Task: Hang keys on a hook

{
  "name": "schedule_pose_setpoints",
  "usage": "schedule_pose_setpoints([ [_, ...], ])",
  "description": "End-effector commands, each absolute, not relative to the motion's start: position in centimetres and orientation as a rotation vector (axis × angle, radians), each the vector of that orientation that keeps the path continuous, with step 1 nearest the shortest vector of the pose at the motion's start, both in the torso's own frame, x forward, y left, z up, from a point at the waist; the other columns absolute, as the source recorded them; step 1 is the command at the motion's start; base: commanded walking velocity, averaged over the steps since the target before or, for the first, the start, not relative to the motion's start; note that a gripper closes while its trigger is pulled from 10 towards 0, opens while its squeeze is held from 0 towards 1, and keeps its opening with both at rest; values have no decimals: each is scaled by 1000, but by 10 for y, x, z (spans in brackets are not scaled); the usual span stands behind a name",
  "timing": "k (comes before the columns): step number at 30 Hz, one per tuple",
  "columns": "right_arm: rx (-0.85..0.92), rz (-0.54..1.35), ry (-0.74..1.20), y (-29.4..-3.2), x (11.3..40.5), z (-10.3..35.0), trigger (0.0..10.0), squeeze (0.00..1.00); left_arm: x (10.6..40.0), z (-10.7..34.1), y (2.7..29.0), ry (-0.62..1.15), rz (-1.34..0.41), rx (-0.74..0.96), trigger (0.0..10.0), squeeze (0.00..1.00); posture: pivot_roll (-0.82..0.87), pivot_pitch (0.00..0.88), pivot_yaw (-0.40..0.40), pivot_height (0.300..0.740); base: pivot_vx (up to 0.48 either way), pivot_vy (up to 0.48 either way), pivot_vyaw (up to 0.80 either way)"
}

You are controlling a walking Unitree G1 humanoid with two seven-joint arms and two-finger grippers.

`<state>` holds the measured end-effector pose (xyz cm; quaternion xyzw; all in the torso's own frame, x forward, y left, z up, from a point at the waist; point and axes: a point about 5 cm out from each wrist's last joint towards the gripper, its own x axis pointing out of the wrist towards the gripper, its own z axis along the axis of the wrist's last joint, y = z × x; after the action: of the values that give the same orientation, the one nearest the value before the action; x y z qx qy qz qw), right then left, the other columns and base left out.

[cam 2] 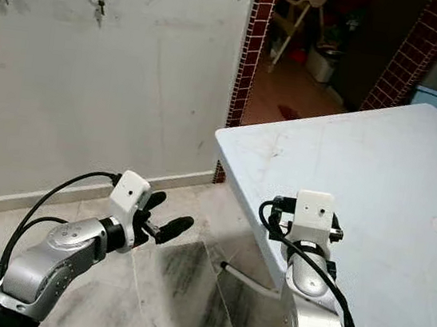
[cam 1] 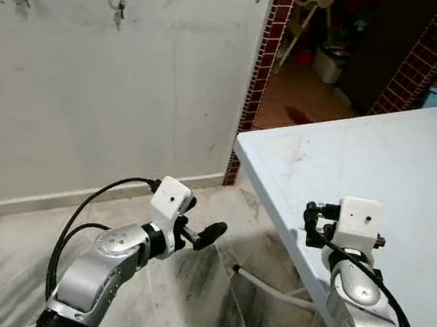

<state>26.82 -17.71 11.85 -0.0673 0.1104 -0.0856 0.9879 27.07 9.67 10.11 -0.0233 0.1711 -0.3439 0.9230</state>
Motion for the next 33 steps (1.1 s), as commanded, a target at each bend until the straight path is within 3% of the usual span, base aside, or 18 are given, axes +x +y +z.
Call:
schedule_pose_setpoints([
  [1, -140, -192, 221, -182, 270, 119, 10000, 0, 269, 103, 96, 343, -714, -34, 10000, 0, 69, 0, -54, 740, 0, 0, -763],
  [8, -130, -176, 251, -186, 270, 117, 10000, 0, 271, 106, 94, 349, -719, -33, 10000, 0, 58, 0, -55, 740, 0, 0, -734],
  [33, -107, -140, 294, -199, 297, 113, 10000, 0, 287, 115, 93, 266, -601, -5, 10000, 0, 63, 0, -59, 740, 0, 0, 0],
])
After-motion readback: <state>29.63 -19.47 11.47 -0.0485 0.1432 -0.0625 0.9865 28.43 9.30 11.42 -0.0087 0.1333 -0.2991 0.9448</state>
